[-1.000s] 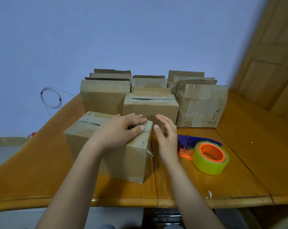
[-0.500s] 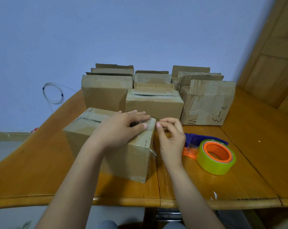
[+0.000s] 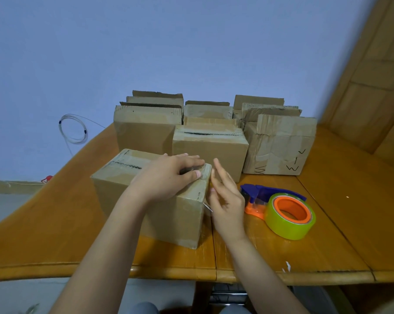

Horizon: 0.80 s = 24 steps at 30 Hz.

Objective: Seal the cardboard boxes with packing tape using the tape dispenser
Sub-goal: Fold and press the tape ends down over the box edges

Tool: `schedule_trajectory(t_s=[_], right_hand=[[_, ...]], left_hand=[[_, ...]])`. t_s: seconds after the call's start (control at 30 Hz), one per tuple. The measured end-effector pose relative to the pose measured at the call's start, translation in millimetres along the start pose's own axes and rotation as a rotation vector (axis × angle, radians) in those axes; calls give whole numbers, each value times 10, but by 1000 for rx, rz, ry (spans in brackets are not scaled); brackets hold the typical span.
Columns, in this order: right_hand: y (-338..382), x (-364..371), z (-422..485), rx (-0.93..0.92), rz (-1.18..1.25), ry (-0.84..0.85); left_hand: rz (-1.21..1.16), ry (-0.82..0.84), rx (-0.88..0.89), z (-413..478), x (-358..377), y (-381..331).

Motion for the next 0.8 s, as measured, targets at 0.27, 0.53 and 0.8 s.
schedule_trajectory(t_s=[0.27, 0.53, 0.8], right_hand=[[164, -339, -212, 124, 109, -205], [583, -336, -419, 46, -13, -93], [591, -265, -515, 213, 52, -229]], left_hand=[[-51, -15, -5, -5, -25, 29], [-101, -23, -8, 12, -24, 65], [-89, -15, -8, 21, -14, 73]])
Point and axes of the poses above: each hand's wrist, its own z-axis towards the middle knuckle, its own x-axis out of the palm, y = z × x, the point moved 10 cm from there along z, towards the middle knuckle, and after that the axes turned 5 degrees about -z, right-handed, at the moved point
